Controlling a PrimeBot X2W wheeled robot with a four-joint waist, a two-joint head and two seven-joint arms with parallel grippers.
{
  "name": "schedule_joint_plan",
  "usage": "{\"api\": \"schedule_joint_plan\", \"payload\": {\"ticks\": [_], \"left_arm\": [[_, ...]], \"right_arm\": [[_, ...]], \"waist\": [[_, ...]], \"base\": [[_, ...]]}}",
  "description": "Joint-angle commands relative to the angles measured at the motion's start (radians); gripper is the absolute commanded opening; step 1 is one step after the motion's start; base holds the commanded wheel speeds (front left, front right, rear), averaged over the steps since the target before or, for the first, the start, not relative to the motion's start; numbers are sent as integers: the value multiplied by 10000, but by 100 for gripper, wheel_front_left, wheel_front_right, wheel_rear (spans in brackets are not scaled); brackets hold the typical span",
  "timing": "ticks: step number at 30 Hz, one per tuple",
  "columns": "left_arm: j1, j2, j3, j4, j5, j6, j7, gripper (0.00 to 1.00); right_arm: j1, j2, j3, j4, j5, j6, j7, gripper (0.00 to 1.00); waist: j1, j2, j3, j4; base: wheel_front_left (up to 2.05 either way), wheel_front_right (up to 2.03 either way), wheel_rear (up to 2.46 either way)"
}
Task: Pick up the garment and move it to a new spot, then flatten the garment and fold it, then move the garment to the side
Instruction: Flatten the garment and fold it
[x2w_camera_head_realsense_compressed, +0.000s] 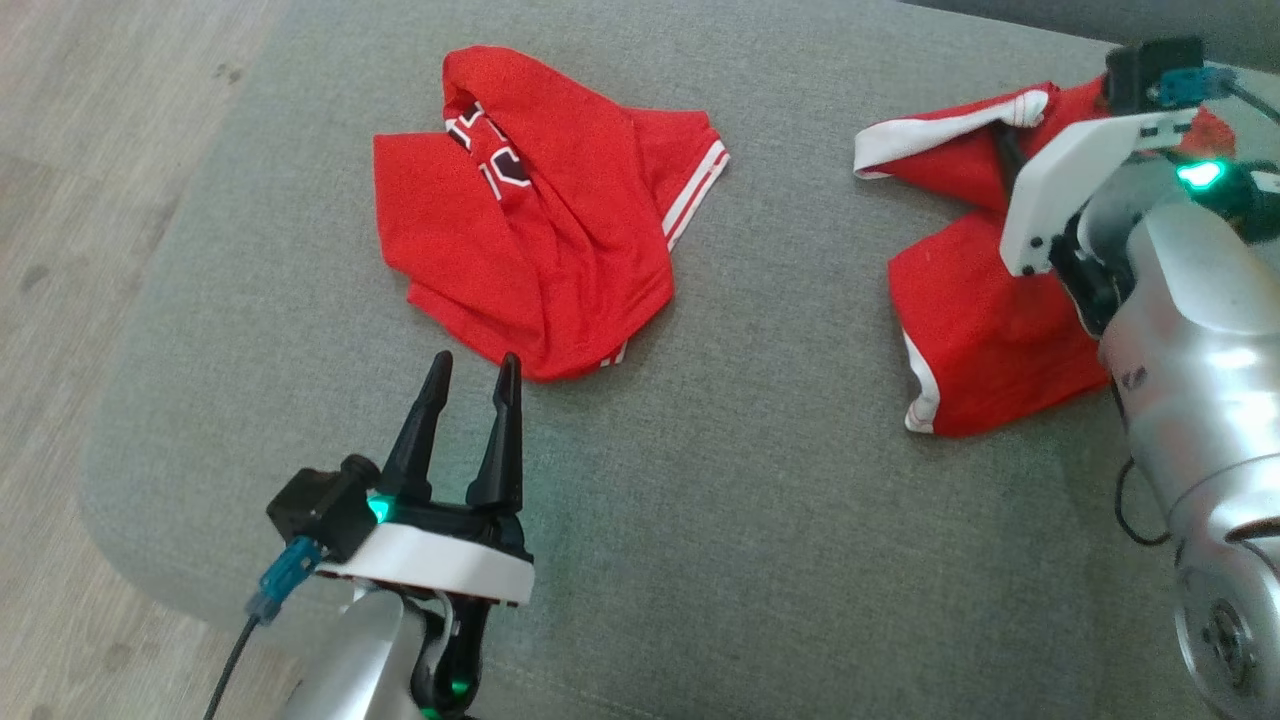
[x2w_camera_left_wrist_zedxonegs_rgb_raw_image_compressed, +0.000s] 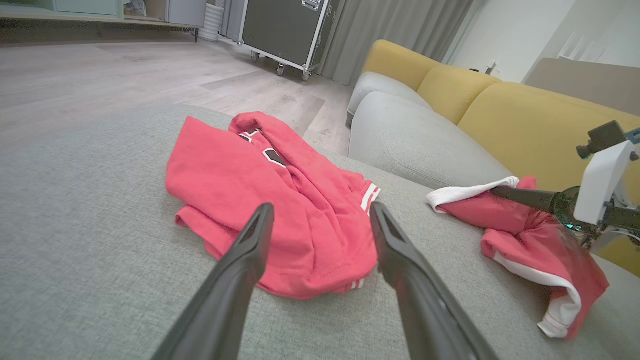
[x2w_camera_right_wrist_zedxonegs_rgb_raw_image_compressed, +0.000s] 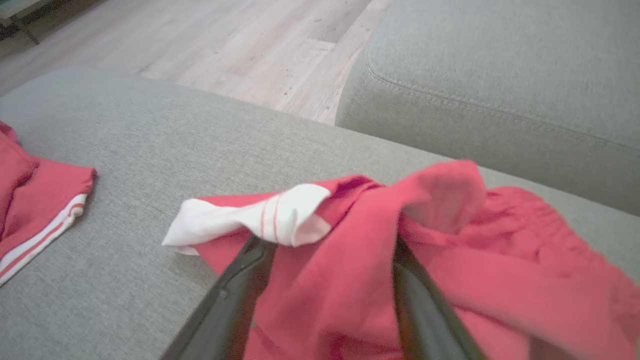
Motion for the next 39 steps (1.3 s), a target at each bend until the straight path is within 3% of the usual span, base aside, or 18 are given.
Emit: {"api": "schedule_joint_plan", "payload": {"ticks": [1, 5, 10, 17, 23, 30, 39], "left_arm": [[-292, 42, 314, -227, 106, -49, -97, 100], [-291, 1, 446, -178, 121, -55, -97, 100], [-183, 47, 675, -205, 123, -57, -97, 100], [60, 158, 888, -274, 125, -58, -97, 100], [316, 281, 1003, -375, 150, -58, -97, 100], [655, 401, 1340, -615, 213, -59, -97, 100], [583, 444, 1156, -774, 276, -59, -97, 100]], "right_arm": [[-460, 167, 236, -323, 126, -7, -171, 0], [-743, 250, 1051, -788, 992, -7, -1102, 0], [-785, 314, 2792, -2025, 2295, -7, -2309, 0], [-910, 70, 4502, -3841, 4339, -7, -3169, 0], [-886, -77, 5244, -4367, 5112, -7, -3343, 0], [-575, -271, 4921, -4363, 5515, -7, -3592, 0], [528, -1330, 4056, -2716, 5164, -7, -3384, 0]], "waist": [[-1, 0, 15, -10], [-1, 0, -33, -152], [-1, 0, -315, -520], [-1, 0, -861, -1041], [-1, 0, -1325, -1273], [-1, 0, -1698, -1803], [-1, 0, -1425, -2270]], "base": [[0, 0, 0], [0, 0, 0], [0, 0, 0], [0, 0, 0], [0, 0, 0], [0, 0, 0], [0, 0, 0]]}}
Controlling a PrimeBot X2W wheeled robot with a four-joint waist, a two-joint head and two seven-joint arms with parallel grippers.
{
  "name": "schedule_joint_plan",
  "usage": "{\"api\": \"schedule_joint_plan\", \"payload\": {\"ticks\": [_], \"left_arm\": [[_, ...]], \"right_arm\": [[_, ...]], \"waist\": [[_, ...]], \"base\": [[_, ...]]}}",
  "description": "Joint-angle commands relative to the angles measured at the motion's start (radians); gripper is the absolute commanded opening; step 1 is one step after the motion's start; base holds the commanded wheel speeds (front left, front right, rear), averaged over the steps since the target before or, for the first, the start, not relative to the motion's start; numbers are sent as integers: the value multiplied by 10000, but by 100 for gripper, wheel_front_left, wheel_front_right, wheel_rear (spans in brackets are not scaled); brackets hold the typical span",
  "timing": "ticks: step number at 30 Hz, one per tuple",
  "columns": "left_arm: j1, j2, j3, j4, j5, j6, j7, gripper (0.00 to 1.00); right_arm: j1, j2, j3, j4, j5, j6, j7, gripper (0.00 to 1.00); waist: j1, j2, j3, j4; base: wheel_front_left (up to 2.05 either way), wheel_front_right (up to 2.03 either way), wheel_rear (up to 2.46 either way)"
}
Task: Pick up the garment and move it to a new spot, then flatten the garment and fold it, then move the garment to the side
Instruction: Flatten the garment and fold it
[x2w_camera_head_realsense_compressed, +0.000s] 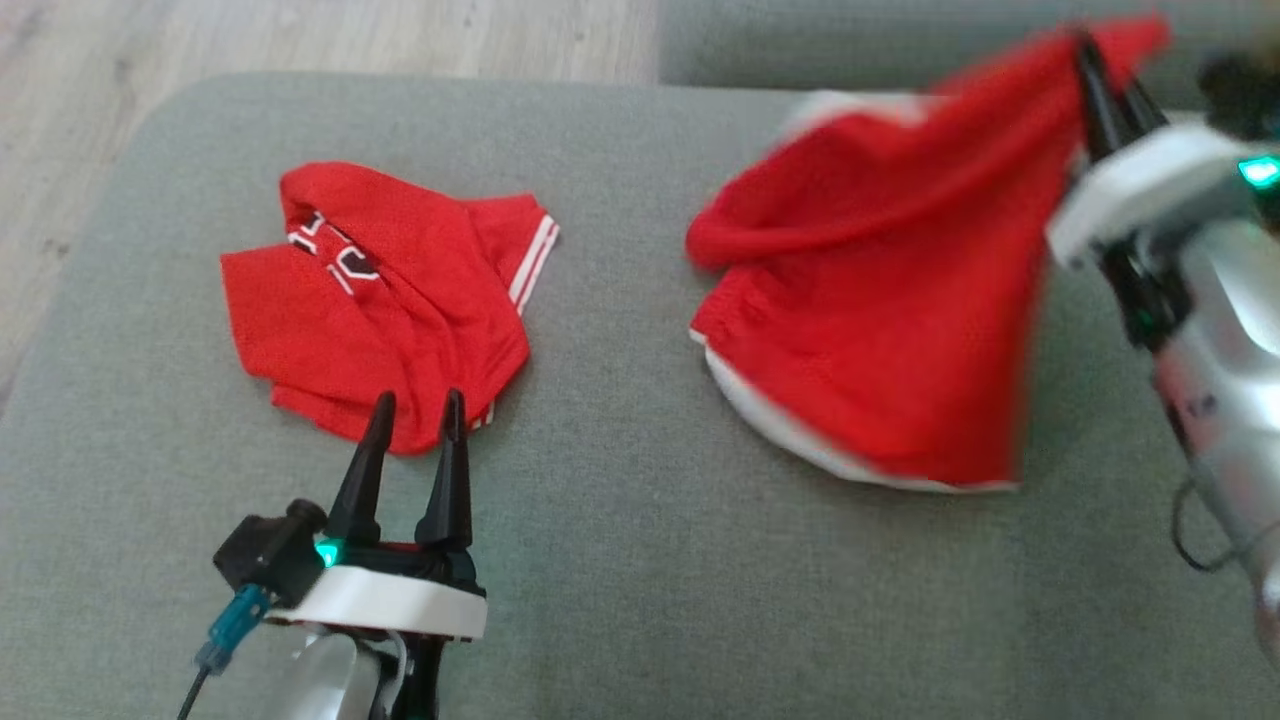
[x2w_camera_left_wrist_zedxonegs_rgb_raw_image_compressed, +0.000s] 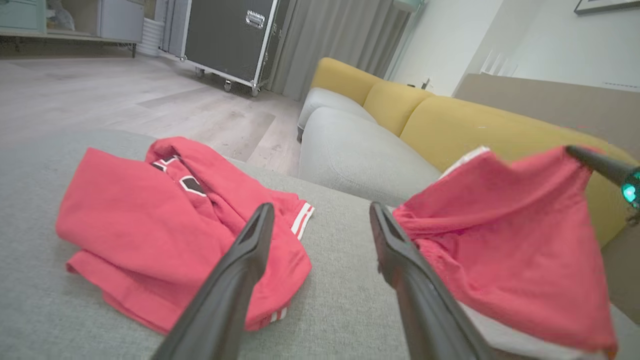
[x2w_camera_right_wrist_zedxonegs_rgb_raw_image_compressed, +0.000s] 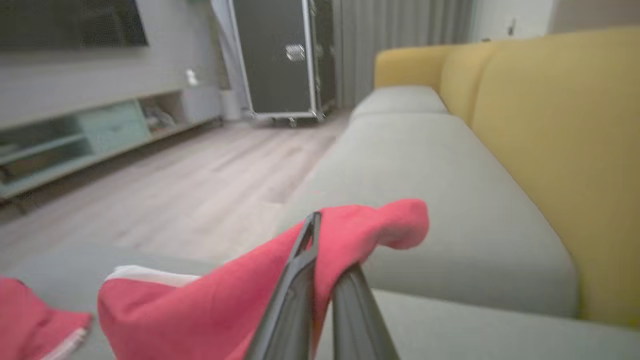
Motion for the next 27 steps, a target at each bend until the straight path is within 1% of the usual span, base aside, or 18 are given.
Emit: {"api": "schedule_joint_plan", "payload": {"ticks": [1, 2, 3, 4, 5, 8, 12, 16, 20, 22, 25, 27], "left_arm": [[-409, 207, 249, -343, 84, 16, -95, 100], [-463, 211, 213, -346, 84, 16, -95, 100], [-463, 211, 213, -346, 84, 16, -95, 100], [-519, 218, 185, -348, 77, 16, -95, 100], [-618, 233, 139, -342, 64, 16, -95, 100], [-705, 259, 153, -311, 44, 16, -95, 100], [-707, 288, 372, -345, 35, 16, -95, 100], [-599, 242, 593, -476, 75, 16, -95, 100], [-520, 185, 748, -609, 148, 16, -95, 100], [-496, 146, 808, -680, 185, 16, -95, 100], [-447, 76, 915, -779, 184, 16, -95, 100], [-437, 56, 892, -810, 220, 16, -95, 100]], "right_arm": [[-325, -71, -122, 273, -279, -7, 16, 0], [-429, -138, -222, 678, -441, -7, 5, 54], [-429, -138, -222, 678, -441, -7, 5, 54], [-545, -150, -332, 1082, -549, -7, 33, 100], [-818, -129, -439, 1721, -819, -7, 20, 100], [-1122, 29, -502, 2158, -1131, -7, -133, 100], [-1257, 192, -650, 2285, -1393, -7, -327, 100], [-1207, 356, -906, 1955, -1579, -7, -410, 100], [-798, 535, -1358, 899, -1844, -7, -420, 100], [-420, 651, -1764, 242, -1977, -7, -421, 100], [447, 981, -2383, -936, -2371, -7, -423, 100], [1258, 1333, -2875, -1783, -2662, -7, -423, 100]], "waist": [[0, -1, 229, -88], [0, -1, 309, -97], [0, -1, 309, -97], [0, -1, 375, -103], [0, -1, 478, -122], [0, -1, 491, -211], [0, -1, 327, -527], [0, -1, 73, -1004], [0, -1, -153, -1512], [0, -1, -265, -1724], [0, -1, -362, -2015], [0, -1, -389, -2175]], "base": [[0, 0, 0], [0, 0, 0], [0, 0, 0], [0, 0, 0], [0, 0, 0], [0, 0, 0], [0, 0, 0], [0, 0, 0], [0, 0, 0], [0, 0, 0], [0, 0, 0], [0, 0, 0]]}}
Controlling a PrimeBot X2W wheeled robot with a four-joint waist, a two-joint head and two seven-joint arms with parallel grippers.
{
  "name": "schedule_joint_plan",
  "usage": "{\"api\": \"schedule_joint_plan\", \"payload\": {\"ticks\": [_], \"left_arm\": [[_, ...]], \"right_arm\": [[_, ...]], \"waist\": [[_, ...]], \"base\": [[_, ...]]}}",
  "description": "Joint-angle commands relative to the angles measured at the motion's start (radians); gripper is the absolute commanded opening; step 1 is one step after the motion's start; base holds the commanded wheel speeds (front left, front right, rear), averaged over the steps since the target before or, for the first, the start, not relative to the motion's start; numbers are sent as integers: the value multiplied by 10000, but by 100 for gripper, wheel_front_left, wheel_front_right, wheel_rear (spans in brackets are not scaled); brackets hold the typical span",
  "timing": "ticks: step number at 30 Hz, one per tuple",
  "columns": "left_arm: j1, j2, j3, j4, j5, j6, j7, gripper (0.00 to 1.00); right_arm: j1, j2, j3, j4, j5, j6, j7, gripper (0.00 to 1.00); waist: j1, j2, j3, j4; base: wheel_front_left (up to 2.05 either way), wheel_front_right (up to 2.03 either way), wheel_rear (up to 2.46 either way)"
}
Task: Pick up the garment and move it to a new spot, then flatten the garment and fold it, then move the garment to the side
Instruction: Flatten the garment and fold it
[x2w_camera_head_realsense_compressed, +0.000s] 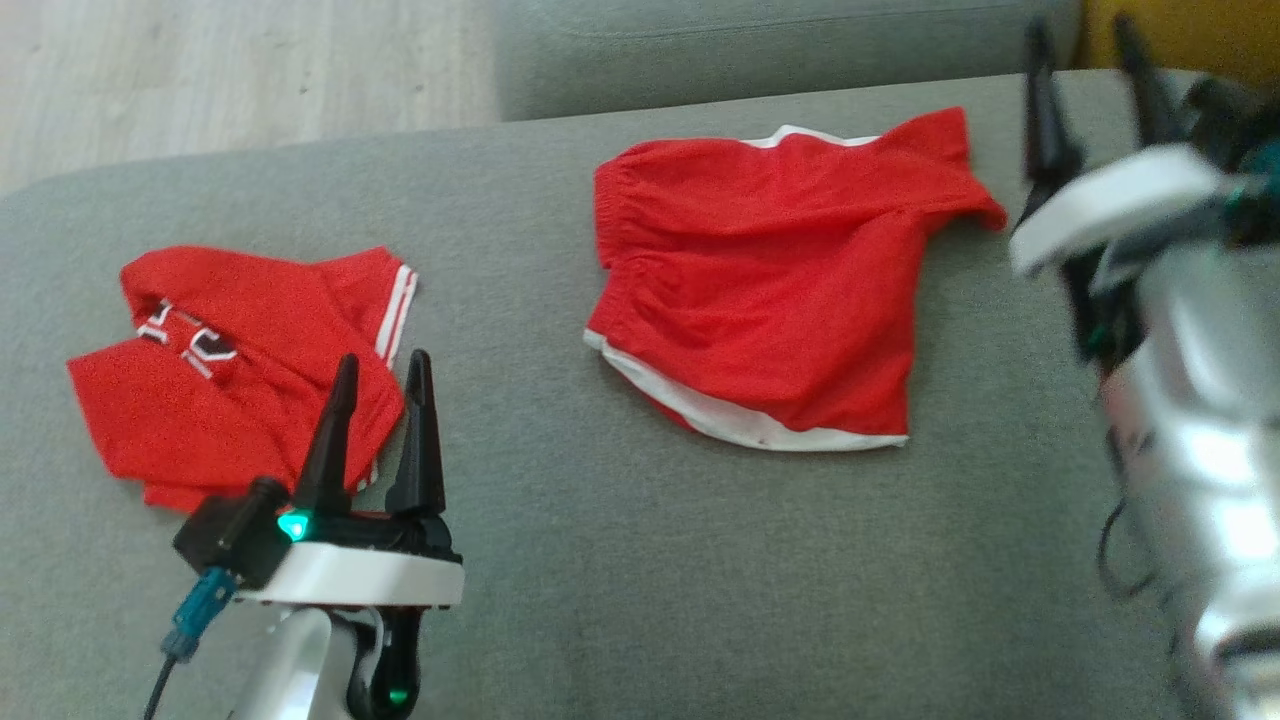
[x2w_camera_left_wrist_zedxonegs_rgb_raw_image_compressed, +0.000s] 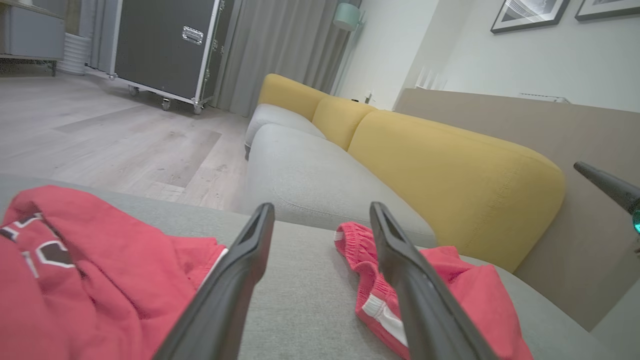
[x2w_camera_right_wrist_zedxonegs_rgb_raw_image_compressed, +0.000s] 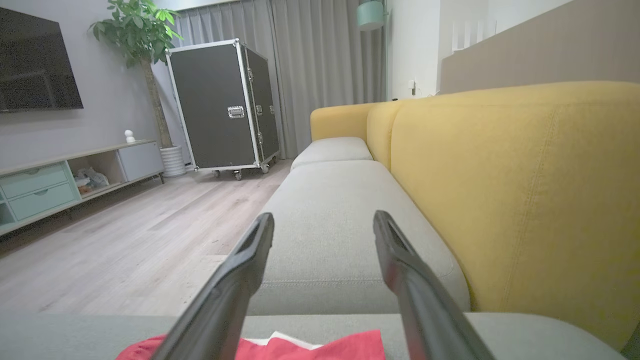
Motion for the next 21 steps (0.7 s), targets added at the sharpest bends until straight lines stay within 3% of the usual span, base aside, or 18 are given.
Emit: {"api": "schedule_joint_plan", "payload": {"ticks": [1, 6, 10, 16, 21], "left_arm": [[-206, 48, 300, -332, 86, 16, -95, 100], [-232, 19, 209, -265, 124, 16, -95, 100], [-364, 105, 39, -116, 123, 16, -95, 100], [-877, 361, -364, 209, 180, 15, -45, 100], [-1784, 596, -917, 1073, 517, 16, 707, 100]], "right_arm": [[702, 457, -197, -888, -425, -7, -105, 100], [3350, 1314, -1279, -2961, -1616, -7, -105, 100], [4911, 1485, -1438, -4228, -1653, -7, -106, 100], [5604, 1493, -1194, -5040, -920, -7, -106, 100], [5675, 1495, -1151, -5353, -728, -7, -106, 100]], "waist": [[1, -1, -104, -255], [1, -1, -84, -525], [1, -1, 86, -758], [1, -1, 431, -1121], [1, -1, 883, -1523]], "base": [[0, 0, 0], [0, 0, 0], [0, 0, 0], [0, 0, 0], [0, 0, 0]]}}
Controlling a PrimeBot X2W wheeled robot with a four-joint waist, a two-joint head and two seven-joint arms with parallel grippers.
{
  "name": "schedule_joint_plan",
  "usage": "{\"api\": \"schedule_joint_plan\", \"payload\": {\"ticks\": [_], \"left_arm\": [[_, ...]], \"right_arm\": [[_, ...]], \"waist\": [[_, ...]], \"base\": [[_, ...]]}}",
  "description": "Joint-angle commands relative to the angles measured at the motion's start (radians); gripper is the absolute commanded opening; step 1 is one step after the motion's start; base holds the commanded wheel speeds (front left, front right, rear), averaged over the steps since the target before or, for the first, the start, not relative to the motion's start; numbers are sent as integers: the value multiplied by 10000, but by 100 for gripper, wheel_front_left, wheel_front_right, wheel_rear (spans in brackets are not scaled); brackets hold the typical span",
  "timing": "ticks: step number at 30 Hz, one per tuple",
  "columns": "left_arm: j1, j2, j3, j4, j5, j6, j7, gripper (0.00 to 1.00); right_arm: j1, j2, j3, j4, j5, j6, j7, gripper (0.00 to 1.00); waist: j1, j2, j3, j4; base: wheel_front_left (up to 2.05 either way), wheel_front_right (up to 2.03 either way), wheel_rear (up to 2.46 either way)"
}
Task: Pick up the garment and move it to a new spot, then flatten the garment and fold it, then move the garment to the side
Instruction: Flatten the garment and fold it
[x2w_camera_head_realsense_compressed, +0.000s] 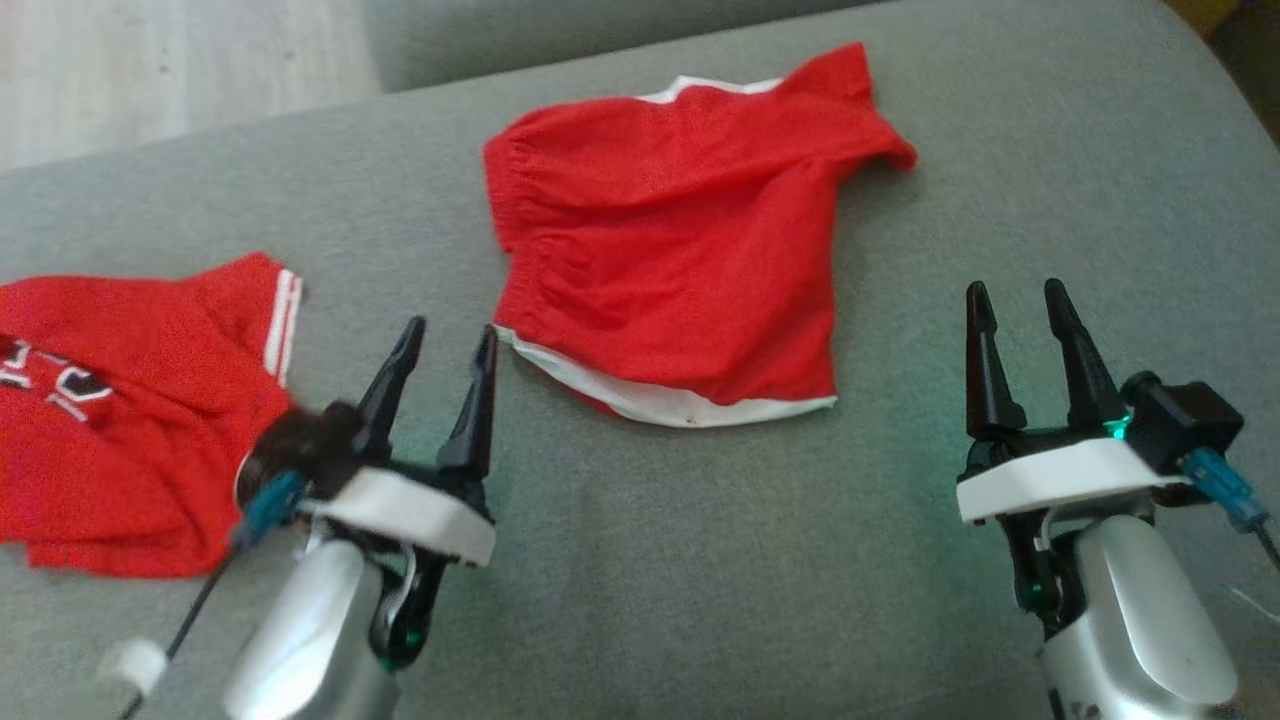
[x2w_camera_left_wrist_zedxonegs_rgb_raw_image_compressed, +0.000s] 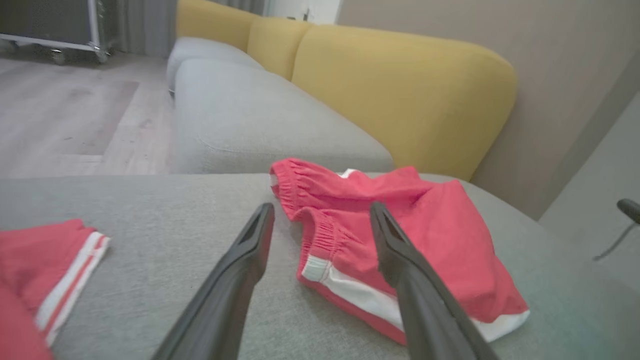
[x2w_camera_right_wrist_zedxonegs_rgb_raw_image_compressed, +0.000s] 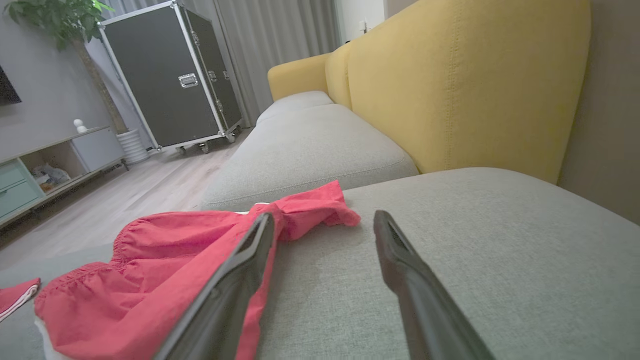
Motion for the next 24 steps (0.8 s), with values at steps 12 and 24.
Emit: {"api": "schedule_joint_plan", "payload": {"ticks": [12, 24], "left_arm": [[-1995, 682, -123, 2011, 771, 502, 1170, 100], [-2547, 707, -360, 3211, 964, 654, 888, 0]], "right_arm": [[-350, 35, 544, -711, 487, -7, -108, 100], [-349, 35, 695, -884, 612, -7, -108, 100]], "waist": [[-1, -1, 982, -1062], [-1, -1, 1119, -1127]], "base": [[0, 0, 0], [0, 0, 0]]}}
